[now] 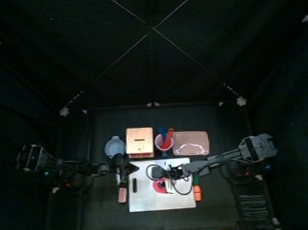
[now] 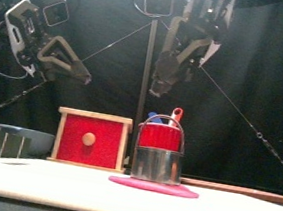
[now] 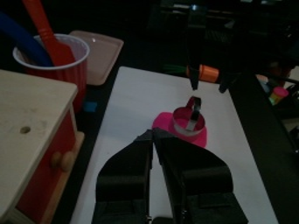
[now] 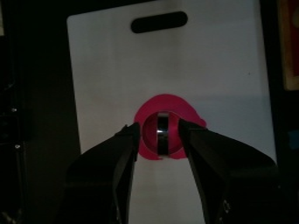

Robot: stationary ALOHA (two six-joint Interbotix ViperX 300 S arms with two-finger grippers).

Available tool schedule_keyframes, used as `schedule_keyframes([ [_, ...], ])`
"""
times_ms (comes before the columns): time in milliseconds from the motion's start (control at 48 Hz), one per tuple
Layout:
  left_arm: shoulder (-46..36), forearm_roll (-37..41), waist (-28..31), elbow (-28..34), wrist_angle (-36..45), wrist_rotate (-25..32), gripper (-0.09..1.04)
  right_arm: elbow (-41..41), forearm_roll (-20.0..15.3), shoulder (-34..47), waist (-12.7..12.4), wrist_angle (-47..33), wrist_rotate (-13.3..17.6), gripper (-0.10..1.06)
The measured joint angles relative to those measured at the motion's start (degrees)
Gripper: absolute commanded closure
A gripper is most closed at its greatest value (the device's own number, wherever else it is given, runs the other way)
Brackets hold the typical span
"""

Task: Get the cutter from the drawer then cut the dough then place the extra dough in the bowl
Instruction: Cut the dough

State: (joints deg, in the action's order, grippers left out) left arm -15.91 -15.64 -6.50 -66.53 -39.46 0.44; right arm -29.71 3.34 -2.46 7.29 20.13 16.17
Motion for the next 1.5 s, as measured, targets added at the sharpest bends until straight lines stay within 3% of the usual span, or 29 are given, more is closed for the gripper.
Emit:
schedule_keyframes([
  [333,0.62,2.55,0.09,2.81,-0.7,0.09,0.41,-14.41,5.27,-11.87,-1.58,-18.19,-0.09,0.19],
  [500,2.46,5.36,0.09,3.16,-3.52,0.53,0.41,-19.95,5.8,-12.04,-2.29,-23.82,-0.09,0.19],
  [708,6.59,7.65,0.35,4.39,-5.98,2.2,0.39,-19.95,6.15,-11.69,-4.13,-24.08,-0.35,0.19],
  [833,7.12,7.73,0.26,6.24,-6.06,3.78,0.39,-20.3,6.33,-12.13,-3.52,-28.83,-0.44,0.19],
  [1083,10.81,7.82,-0.7,8.17,-9.32,5.45,0.41,-28.92,2.9,-10.9,-2.64,-51.94,-0.62,0.19],
  [1312,21.36,6.15,-4.83,8.61,-24.87,5.27,0.41,-30.5,1.85,-6.5,-2.11,-58.71,-0.88,0.19],
  [1500,26.98,2.55,-8.44,10.11,-29.62,5.63,0.37,-30.06,1.05,-0.88,-1.85,-64.78,-0.88,0.19],
])
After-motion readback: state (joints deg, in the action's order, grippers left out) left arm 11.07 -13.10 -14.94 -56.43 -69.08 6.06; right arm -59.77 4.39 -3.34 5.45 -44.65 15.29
